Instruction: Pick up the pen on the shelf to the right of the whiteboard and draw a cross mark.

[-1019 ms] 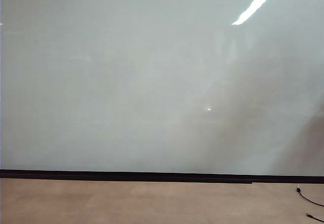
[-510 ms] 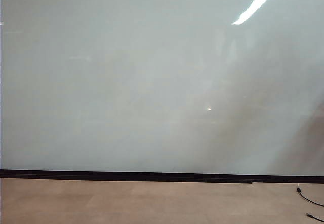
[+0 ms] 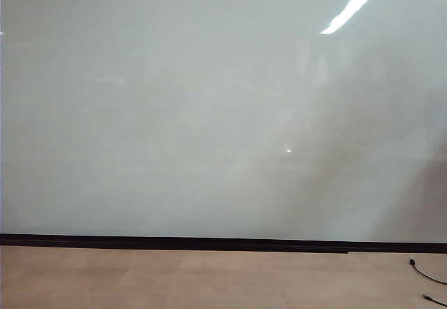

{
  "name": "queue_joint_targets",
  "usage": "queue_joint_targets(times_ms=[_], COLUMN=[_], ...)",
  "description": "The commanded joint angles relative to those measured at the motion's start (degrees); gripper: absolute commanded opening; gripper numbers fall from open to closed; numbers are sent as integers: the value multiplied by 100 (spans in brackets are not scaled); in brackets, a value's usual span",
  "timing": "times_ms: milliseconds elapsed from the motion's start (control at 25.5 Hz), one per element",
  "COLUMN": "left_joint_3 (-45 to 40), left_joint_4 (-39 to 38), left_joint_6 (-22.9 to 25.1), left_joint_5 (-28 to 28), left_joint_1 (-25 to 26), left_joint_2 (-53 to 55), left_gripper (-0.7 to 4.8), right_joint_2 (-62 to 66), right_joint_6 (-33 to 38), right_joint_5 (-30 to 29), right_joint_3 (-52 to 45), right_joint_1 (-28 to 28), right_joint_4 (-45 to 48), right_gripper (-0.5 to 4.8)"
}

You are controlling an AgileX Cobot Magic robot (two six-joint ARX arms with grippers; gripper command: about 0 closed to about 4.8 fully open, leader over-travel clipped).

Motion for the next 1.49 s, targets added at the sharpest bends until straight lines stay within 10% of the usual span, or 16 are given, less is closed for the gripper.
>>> queue_joint_targets(times_ms=[39,235,980,1489], left_joint_3=[17,17,17,17], left_joint_4=[26,26,28,26], left_joint_6=[24,24,22,22], left_joint_5=[20,20,20,20], left_joint_1=[0,0,0,0], left_joint_2=[2,2,2,2], left_gripper=[-4,-5,-5,-4], right_joint_2=[-35,-35,-431,-1563], right_joint_6=[-48,-127,-122,-122], right_joint_5=[68,181,577,2009], right_joint_3=[20,33,11,-1169], right_joint_1=[-2,-2,-122,44], right_joint_4=[94,94,55,31], right_gripper=[151,-4,-4,-4])
